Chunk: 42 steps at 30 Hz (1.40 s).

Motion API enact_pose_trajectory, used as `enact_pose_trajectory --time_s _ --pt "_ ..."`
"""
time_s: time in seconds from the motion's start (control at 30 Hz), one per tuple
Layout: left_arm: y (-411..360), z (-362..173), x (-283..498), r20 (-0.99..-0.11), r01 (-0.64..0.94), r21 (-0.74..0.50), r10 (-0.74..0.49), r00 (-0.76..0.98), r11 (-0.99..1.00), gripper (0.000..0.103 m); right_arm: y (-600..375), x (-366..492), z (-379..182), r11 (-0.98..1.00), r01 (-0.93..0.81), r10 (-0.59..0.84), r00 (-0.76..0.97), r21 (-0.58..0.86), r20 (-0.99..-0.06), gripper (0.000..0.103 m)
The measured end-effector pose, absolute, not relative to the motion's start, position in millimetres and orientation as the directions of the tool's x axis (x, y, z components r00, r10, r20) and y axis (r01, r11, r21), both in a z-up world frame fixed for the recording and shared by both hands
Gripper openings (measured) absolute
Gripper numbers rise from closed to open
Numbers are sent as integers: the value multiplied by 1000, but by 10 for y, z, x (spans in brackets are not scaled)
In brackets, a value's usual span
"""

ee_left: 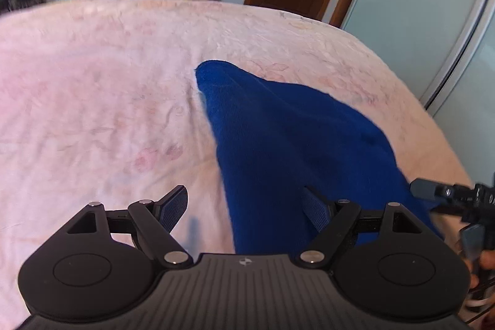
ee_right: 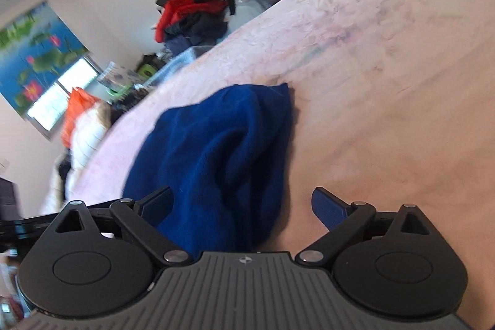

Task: Fold small clothes

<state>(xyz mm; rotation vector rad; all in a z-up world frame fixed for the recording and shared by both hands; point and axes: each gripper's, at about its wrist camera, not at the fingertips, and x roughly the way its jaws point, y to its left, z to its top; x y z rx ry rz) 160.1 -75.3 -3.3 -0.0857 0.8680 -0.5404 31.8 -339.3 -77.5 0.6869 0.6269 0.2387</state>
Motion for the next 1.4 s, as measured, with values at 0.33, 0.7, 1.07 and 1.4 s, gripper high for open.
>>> enact_pose_trajectory --time_s 0.33,0.7,1.07,1.4 --pt "-892 -198 2455 -700 308 -467 -559 444 829 59 -3558 1466 -782 704 -139 570 695 697 -437 79" --pt "-1290 70 2210 -644 489 -223 -504 575 843 15 -3493 1408 -739 756 -143 487 775 638 -404 19" --pt "-1259 52 2180 -696 457 -144 -418 584 878 25 -3534 1344 -708 818 -15 359 794 575 -490 52" --pt "-586 -152 1310 -702 471 -357 -564 435 807 67 -3519 319 -852 687 -28 510 731 726 -454 64"
